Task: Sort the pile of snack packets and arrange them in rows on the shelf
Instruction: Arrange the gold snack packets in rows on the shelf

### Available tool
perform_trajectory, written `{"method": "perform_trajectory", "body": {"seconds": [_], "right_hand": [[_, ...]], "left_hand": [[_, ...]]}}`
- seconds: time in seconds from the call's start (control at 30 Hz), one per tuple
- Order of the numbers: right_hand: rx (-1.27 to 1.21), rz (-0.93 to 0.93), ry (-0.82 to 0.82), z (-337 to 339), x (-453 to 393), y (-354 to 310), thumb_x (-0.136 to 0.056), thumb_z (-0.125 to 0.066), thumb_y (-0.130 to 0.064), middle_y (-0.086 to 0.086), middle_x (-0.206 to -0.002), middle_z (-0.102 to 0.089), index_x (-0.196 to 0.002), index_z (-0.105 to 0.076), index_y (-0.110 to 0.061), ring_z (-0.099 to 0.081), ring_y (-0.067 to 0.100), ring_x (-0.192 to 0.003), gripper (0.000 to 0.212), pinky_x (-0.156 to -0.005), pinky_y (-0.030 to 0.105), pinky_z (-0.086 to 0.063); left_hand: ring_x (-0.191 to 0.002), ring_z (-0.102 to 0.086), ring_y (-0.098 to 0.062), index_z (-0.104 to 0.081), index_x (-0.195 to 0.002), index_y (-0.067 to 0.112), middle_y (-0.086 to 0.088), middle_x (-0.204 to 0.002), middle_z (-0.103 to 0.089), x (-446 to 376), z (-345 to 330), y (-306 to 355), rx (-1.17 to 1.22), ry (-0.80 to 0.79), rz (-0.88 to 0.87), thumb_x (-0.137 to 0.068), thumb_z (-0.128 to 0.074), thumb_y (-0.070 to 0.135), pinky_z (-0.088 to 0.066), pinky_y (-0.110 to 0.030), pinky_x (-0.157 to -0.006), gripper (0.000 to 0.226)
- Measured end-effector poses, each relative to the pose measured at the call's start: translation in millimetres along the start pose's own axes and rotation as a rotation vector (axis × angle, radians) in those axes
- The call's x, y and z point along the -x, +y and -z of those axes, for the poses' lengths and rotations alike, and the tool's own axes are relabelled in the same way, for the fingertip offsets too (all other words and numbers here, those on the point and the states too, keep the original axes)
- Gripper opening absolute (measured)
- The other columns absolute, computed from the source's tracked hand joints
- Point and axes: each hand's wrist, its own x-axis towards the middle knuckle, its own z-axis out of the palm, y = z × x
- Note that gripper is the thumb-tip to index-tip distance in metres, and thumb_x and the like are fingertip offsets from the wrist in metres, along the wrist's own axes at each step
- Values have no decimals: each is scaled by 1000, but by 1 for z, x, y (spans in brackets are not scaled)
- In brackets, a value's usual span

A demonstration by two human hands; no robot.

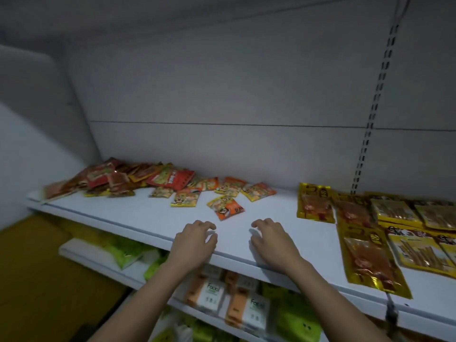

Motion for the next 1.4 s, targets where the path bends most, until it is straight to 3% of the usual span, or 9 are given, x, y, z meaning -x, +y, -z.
{"method": "perform_trajectory", "body": {"seconds": [0.13,0.37,0.53,0.67,0.8,0.93,1.07,1.17,1.4], "right_hand": [[-51,-22,16,-30,-45,-38,-99,-49,-29,8,-161,-16,-152,-29,-20,-29,33,-142,57,-108,42,-38],[60,102,281,-70,-120,-146,-98,-52,-25,9,-120,-61,-120,-63,-13,-58,29,-107,28,-84,43,-51],[-71,166,56,-87,-173,-253,-98,-47,-25,-1,-76,-64,-91,-67,-17,-60,21,-70,22,-61,34,-46],[-71,250,-76,-105,-209,-321,-96,-48,-27,1,-83,-67,-92,-67,-17,-61,21,-71,22,-60,33,-45],[-93,318,-162,-123,-243,-374,-97,-50,-27,1,-70,-59,-84,-65,-10,-54,20,-64,27,-56,31,-37],[-88,378,-239,-148,-280,-413,-96,-50,-28,1,-77,-62,-78,-64,-13,-58,22,-84,27,-68,31,-42],[-100,445,-263,-165,-321,-452,-93,-50,-22,2,-63,-50,-64,-49,-14,-46,17,-60,30,-58,32,-36],[-131,467,-288,-180,-356,-476,-93,-48,-20,4,-62,-51,-66,-50,-13,-47,19,-59,28,-57,33,-37],[-179,514,-309,-220,-424,-501,-92,-48,-20,3,-65,-54,-68,-51,-15,-49,17,-58,25,-54,30,-36]], "left_hand": [[-113,-58,-18,-62,-126,26,2,-126,-63,-2,24,-69,8,28,83,-101,-45,39,-51,-36,-90,32],[-111,-59,-15,-63,-124,27,5,-123,-65,-26,74,-191,-5,92,179,-102,-47,38,-50,-32,-85,29],[-109,-60,-16,-63,-121,28,5,-120,-64,-38,115,-267,-53,110,242,-102,-44,38,-50,-33,-81,29],[-109,-60,-17,-63,-121,28,4,-121,-64,-45,152,-321,-75,138,295,-102,-44,38,-50,-32,-80,29],[-107,-61,-17,-64,-120,29,5,-124,-63,-58,182,-368,-61,185,370,-101,-45,39,-48,-30,-77,29],[-95,-63,-14,-65,-114,31,8,-113,-66,-72,190,-412,43,172,497,-99,-46,39,-53,-30,-78,25],[-84,-66,-15,-66,-108,26,4,-101,-69,-91,189,-453,122,164,585,-98,-49,34,-53,-31,-72,20],[-82,-65,-17,-69,-104,21,-2,-99,-71,-113,195,-485,176,208,665,-95,-53,26,-49,-27,-65,19],[-99,-66,-23,-66,-83,26,-7,-107,-72,-168,210,-547,190,293,846,-88,-65,15,-54,-31,-82,12]]}}
